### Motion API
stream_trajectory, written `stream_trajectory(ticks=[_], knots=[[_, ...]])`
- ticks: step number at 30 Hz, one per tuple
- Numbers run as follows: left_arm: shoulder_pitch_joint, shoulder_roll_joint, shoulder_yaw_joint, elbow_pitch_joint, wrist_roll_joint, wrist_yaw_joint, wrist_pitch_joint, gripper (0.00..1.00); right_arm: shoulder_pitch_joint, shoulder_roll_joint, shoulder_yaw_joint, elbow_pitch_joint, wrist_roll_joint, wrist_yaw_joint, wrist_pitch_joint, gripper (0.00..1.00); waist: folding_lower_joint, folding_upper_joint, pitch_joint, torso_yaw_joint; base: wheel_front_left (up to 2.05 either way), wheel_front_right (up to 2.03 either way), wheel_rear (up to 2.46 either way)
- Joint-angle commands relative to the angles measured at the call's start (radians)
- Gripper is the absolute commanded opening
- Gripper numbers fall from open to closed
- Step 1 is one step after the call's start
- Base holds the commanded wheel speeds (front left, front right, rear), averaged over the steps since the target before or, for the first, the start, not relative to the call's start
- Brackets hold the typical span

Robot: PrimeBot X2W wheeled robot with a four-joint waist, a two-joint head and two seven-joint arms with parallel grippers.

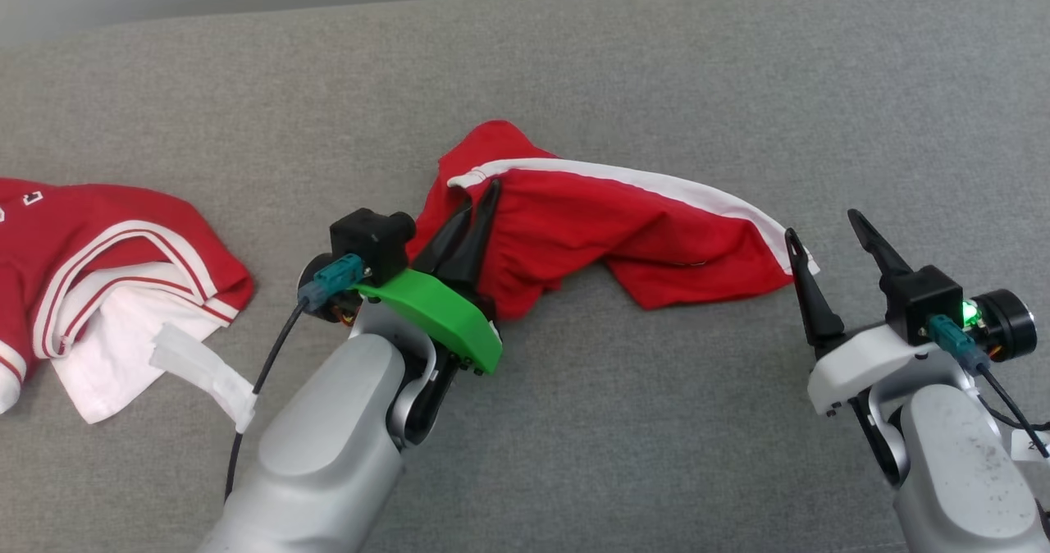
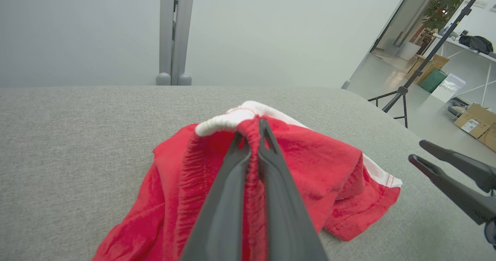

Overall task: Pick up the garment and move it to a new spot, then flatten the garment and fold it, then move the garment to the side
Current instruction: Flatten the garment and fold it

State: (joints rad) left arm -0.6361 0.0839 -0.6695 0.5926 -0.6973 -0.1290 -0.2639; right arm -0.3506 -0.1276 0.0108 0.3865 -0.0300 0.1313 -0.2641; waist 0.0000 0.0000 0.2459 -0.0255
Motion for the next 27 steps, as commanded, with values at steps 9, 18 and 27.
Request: stream_trajectory(ticks=[9, 18, 27], knots=[[0.153, 0.083, -0.036, -0.074, -0.015, -0.003, -0.001, 0.00, 0.102, 0.001, -0.003, 0.028, 0.024, -0.001, 0.000, 1.00, 0.0000, 0.0000, -0.144, 0.078, 0.00, 0.00, 0.00], [0.329, 0.140, -0.017, -0.008, -0.065, -0.003, -0.001, 0.00, 0.162, 0.013, 0.006, 0.041, 0.036, -0.001, 0.000, 1.00, 0.0000, 0.0000, -0.192, 0.080, 0.00, 0.00, 0.00], [0.425, 0.126, 0.174, -0.020, 0.055, -0.003, -0.001, 1.00, 0.192, 0.034, 0.018, 0.039, 0.050, -0.001, 0.000, 1.00, 0.0000, 0.0000, -0.206, 0.060, 0.00, 0.00, 0.00]])
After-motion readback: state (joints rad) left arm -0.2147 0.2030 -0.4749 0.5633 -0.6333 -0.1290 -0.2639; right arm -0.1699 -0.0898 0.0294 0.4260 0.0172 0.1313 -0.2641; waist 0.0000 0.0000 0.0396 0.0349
